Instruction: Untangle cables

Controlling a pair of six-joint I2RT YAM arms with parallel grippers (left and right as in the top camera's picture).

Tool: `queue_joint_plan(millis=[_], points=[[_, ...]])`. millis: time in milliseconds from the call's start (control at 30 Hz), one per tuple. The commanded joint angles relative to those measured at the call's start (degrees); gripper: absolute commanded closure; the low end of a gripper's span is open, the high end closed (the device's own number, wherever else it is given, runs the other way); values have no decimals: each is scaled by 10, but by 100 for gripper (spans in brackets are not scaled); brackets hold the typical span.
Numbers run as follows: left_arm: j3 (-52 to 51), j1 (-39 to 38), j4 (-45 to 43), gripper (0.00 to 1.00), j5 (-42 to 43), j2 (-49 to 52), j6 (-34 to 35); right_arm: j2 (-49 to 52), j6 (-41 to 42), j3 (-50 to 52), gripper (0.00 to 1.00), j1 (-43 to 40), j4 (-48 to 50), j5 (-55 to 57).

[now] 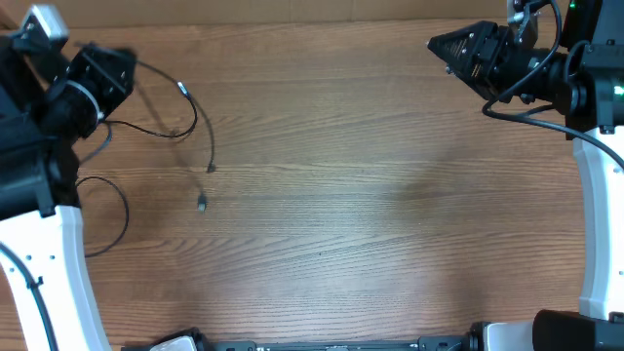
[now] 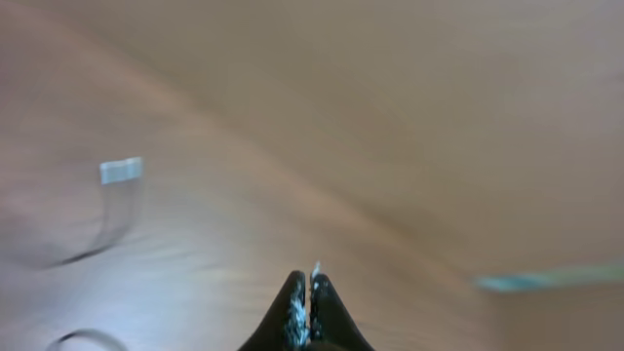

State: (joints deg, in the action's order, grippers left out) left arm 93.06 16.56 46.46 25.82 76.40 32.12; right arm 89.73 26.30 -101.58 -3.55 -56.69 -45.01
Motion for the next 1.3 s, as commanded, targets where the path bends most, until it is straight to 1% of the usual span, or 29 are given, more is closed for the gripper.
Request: queue_joint_plan(millis=[0,33,133,233,300,367,467,567,633,667,700,733,767,800,867,1000,1133,1233,1267], points=[[50,-7,76,96,-278,-8,-119,0,-13,-4,37,3,-7,15],[49,-7,115,96,-402,-6,-129,0,-13,-4,37,3,-11,15],[49,-7,164,96,-551,4,-128,0,-13,-4,37,5,-20,16],[47,-7,189,96,-646,23,-117,0,-14,-4,37,8,-25,18],[46,-1,208,96,-686,36,-70,0,-14,-4,37,10,-31,25],[46,17,229,96,-699,51,-20,0,-17,-4,37,10,-40,32],[46,49,257,96,-676,71,32,0,-29,-4,37,10,-54,35],[46,83,258,96,-640,92,33,0,-41,-4,37,10,-61,37],[46,108,257,92,-596,111,32,0,-41,-4,37,10,-66,41],[46,116,258,85,-572,121,32,0,-41,-4,37,10,-67,45],[46,122,260,70,-550,130,31,0,-42,-4,37,10,-67,46],[46,128,263,44,-523,140,25,0,-42,-4,37,10,-67,48],[46,132,266,28,-502,148,17,0,-42,-4,37,10,-67,49],[46,135,269,15,-480,159,5,0,-42,-4,37,10,-67,51],[46,137,275,0,-450,172,-19,0,-43,-4,37,10,-67,52],[46,136,288,0,-417,181,-30,0,-43,-4,37,10,-68,54],[46,134,281,0,-336,156,-30,0,-44,-4,37,10,-69,60],[46,130,256,1,-262,119,-30,0,-95,-4,37,16,-73,60],[46,126,247,0,-240,105,-30,0,-118,-4,35,21,-79,60]])
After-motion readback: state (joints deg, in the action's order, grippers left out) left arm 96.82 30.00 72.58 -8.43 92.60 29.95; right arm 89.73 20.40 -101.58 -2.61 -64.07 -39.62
